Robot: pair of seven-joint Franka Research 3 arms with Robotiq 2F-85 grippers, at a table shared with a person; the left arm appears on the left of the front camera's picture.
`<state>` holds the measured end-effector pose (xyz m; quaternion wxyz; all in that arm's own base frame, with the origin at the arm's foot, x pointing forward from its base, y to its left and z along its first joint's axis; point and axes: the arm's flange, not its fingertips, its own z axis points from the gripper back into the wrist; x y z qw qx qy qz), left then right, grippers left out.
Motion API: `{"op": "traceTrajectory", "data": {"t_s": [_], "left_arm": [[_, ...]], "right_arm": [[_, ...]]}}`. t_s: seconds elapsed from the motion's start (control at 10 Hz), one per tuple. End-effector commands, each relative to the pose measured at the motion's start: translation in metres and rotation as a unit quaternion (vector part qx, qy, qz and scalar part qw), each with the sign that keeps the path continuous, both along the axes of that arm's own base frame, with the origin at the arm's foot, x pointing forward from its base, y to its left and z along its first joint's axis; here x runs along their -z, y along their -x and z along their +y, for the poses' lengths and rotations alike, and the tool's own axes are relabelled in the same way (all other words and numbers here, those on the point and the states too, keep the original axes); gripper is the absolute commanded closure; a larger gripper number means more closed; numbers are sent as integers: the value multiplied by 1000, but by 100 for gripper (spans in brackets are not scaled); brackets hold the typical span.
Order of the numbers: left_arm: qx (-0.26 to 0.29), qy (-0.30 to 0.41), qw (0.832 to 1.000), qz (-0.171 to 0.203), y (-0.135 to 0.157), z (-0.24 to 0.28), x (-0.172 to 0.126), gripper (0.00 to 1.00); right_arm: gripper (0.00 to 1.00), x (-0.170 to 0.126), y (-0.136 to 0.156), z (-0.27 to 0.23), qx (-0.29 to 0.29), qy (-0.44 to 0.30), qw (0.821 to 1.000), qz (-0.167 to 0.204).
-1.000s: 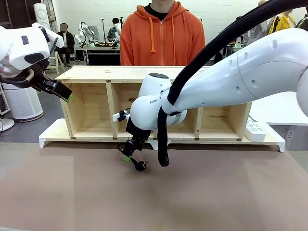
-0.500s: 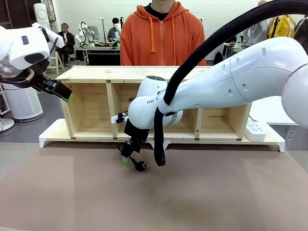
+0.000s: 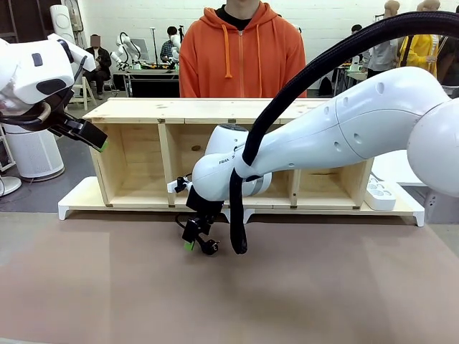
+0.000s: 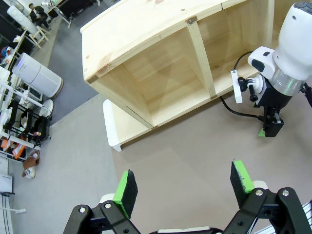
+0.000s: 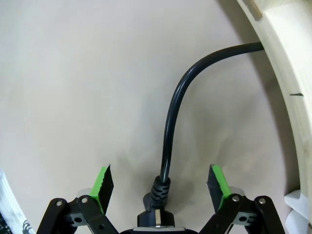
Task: Perform cable management.
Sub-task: When the cord part of the Power Cable appears at the lower middle area of the table and stops, grasp the cord part of the Power Cable.
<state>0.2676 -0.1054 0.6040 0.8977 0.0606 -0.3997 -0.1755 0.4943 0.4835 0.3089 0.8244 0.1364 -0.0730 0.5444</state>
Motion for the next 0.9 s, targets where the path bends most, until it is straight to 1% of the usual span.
{"op": "traceTrajectory", "data": {"t_s": [0.0,0.1,0.2,0.3,0.4,0.5,0.6,0.7,0.8], "left_arm": [[3,-2,1000,-6,-2,0,-1,0],[3,-2,1000,-6,-2,0,-1,0],[3,-2,1000,-6,-2,0,-1,0],[3,-2,1000,-6,-2,0,-1,0],[3,-2,1000,-6,-2,0,-1,0],[3,-2,1000,-6,-2,0,-1,0],[3,-2,1000,-6,-2,0,-1,0],[3,-2,1000,-6,-2,0,-1,0],[3,-2,1000,-6,-2,0,-1,0]], "right_arm": [[0,0,1,-4,-12,8,1000,-19],[13,0,1,-5,-8,11,1000,-14],[13,0,1,-5,-4,15,1000,-11],[26,0,1,-5,0,18,1000,-11],[27,-1,1,-5,0,19,1000,-9],[40,-1,1,-5,0,19,1000,-9],[41,-2,1,-5,-1,20,1000,-8],[54,-2,1,-5,-1,20,1000,-8],[55,-3,1,-4,-1,21,1000,-7]]}}
